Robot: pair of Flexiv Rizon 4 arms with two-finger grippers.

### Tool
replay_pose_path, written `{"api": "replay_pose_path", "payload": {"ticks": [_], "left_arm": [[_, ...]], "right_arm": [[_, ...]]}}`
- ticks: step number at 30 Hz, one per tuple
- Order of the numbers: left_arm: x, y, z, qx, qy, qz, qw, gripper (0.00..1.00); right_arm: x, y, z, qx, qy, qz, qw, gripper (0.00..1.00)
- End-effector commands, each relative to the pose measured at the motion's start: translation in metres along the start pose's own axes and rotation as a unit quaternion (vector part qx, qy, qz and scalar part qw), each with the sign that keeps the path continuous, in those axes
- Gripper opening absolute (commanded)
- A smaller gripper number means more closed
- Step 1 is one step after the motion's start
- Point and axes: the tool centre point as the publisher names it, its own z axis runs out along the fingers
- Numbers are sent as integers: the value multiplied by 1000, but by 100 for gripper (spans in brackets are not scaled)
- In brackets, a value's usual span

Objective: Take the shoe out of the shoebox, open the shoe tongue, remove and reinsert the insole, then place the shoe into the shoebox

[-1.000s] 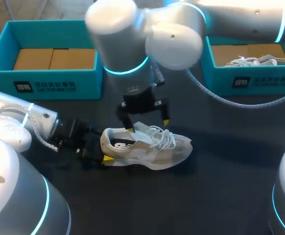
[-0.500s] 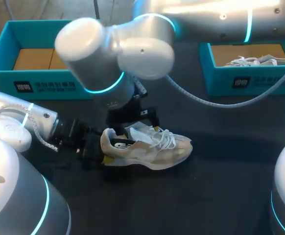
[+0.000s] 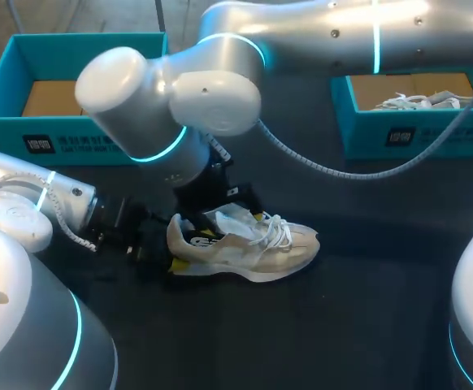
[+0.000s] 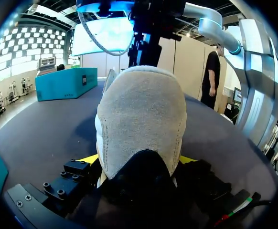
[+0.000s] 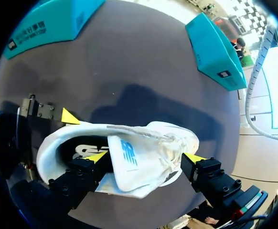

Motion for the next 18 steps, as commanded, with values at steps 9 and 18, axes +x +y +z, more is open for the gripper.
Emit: {"api": "replay_pose_path", "payload": {"ticks": [9, 18], "left_arm": [[-1, 1, 1, -1, 0, 0, 1000, 0], [-1, 1, 1, -1, 0, 0, 1000, 0]], "right_arm": [[-12, -4, 11, 14, -34, 42, 998, 65], [-27, -4, 7, 10, -42, 56, 997, 40]]}}
